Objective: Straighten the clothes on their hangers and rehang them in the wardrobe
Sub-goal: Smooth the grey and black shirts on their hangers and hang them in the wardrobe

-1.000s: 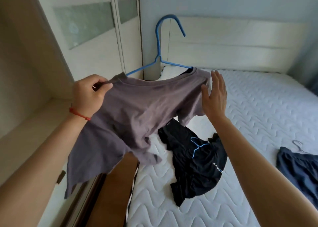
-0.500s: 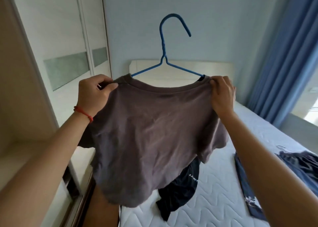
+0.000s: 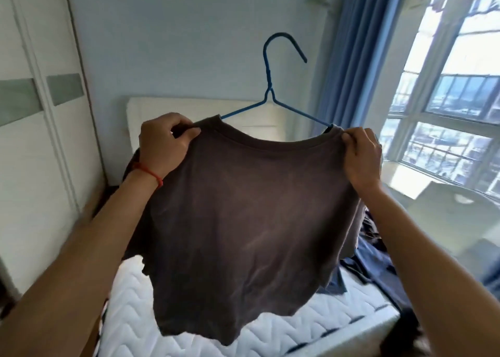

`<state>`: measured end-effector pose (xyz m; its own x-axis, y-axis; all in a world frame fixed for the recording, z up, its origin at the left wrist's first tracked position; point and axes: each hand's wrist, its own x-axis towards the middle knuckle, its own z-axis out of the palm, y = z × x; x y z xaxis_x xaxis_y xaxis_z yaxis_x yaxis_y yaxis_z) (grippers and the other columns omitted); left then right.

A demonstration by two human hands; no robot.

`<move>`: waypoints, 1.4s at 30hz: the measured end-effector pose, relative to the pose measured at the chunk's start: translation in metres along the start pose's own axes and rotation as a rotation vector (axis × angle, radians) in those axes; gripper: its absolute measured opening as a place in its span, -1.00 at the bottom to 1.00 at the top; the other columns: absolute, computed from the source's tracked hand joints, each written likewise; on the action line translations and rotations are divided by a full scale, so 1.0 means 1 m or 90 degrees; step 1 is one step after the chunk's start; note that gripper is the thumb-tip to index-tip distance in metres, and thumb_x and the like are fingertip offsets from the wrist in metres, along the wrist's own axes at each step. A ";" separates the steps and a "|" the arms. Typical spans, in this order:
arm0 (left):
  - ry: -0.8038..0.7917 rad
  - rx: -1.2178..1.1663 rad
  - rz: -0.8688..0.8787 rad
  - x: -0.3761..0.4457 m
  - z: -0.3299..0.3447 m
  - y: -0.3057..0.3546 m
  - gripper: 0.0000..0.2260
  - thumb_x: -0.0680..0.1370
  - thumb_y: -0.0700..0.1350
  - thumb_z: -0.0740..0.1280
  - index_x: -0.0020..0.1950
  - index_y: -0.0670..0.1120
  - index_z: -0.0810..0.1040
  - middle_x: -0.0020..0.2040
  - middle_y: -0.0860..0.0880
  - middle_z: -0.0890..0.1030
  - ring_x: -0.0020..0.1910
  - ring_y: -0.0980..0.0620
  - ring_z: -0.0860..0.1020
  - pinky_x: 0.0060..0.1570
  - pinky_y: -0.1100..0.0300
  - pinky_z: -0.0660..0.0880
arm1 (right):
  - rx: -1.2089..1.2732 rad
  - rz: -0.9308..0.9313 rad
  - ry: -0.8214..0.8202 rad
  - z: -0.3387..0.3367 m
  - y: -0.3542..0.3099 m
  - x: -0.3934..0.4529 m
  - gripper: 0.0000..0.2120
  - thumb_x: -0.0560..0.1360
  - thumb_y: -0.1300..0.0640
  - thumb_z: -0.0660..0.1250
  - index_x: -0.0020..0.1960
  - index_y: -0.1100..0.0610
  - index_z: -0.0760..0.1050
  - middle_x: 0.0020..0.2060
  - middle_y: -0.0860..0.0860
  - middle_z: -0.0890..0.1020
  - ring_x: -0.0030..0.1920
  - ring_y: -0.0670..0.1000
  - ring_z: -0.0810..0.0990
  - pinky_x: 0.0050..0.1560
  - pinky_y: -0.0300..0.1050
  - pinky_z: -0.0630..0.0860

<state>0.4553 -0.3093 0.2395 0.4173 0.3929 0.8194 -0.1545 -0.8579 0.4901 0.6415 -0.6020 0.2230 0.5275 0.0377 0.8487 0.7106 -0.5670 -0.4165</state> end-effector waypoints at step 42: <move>-0.163 0.090 -0.344 -0.032 0.494 -0.143 -0.89 0.42 -0.20 0.41 -0.12 -0.23 0.63 -0.11 -0.19 0.66 -0.07 -0.13 0.59 0.00 0.16 0.44 | -0.051 0.156 -0.361 0.257 0.432 0.058 -0.81 0.54 0.20 0.22 0.06 0.21 0.57 -0.02 0.21 0.56 0.09 0.22 0.48 0.07 0.02 0.39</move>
<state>0.9070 -0.3624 -0.0035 0.6079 0.7079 0.3597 0.2516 -0.6013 0.7584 1.0983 -0.6332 0.0088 0.8519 0.3172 0.4166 0.5115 -0.6742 -0.5327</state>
